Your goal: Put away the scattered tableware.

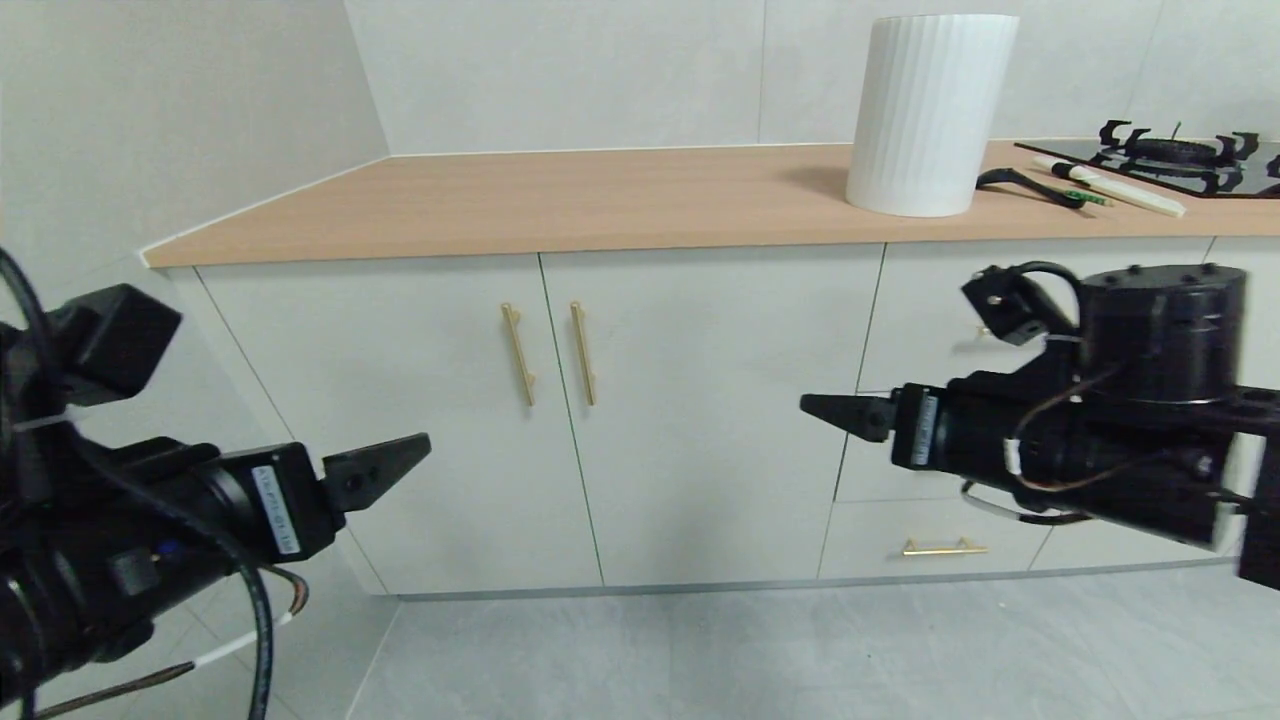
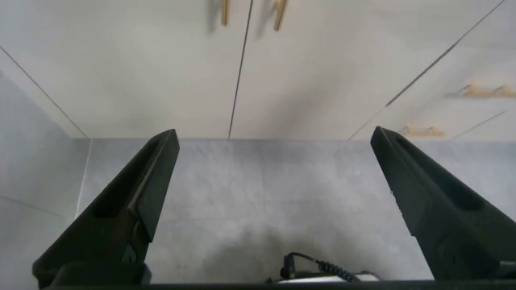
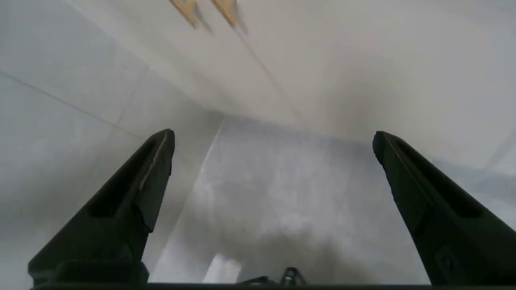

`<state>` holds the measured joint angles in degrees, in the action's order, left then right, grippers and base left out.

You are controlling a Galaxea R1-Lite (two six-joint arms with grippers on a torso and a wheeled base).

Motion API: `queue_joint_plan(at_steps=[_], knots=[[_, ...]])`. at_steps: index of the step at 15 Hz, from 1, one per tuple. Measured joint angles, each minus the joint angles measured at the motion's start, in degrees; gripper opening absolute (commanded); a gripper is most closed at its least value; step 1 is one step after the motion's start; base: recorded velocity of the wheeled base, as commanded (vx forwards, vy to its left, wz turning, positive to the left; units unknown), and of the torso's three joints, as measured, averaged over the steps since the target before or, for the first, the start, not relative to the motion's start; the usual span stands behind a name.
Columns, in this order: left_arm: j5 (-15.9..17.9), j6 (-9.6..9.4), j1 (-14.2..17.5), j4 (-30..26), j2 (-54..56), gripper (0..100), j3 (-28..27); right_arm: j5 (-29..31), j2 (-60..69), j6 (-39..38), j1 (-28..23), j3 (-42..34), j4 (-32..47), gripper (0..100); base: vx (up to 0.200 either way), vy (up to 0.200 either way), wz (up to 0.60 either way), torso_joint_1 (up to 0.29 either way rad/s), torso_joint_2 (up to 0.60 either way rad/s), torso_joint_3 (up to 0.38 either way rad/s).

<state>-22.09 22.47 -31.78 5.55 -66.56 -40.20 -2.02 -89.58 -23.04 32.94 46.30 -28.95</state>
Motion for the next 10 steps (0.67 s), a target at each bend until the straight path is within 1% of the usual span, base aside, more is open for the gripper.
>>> queue_joint_plan(at_steps=[2, 4, 7, 9, 10], knots=[[0.9, -0.52, 1.4, -0.4, 6.3, 100, 2.9, 3.0, 9.9, 0.8, -0.5, -7.4, -0.1, 100, 0.0, 0.0, 0.0, 0.0, 0.0, 0.0], [1.7, -2.02, 3.3, -2.3, 13.8, 100, 5.8, 5.5, 19.3, 2.8, -1.9, -13.6, 0.0, 100, 0.0, 0.0, 0.0, 0.0, 0.0, 0.0], [3.5, -4.88, 6.6, -9.0, 27.2, 100, 9.2, 7.5, 33.9, 8.0, -7.0, -23.3, 0.5, 100, 0.0, 0.0, 0.0, 0.0, 0.0, 0.0], [4.8, -7.12, 9.4, -15.2, 36.7, 100, 10.4, 8.2, 43.5, 12.2, -11.2, -27.5, 3.9, 100, 0.0, 0.0, 0.0, 0.0, 0.0, 0.0], [5.3, -9.03, 11.2, -18.7, 41.8, 100, 10.8, 8.4, 48.8, 14.8, -13.7, -28.7, 7.2, 100, 0.0, 0.0, 0.0, 0.0, 0.0, 0.0]])
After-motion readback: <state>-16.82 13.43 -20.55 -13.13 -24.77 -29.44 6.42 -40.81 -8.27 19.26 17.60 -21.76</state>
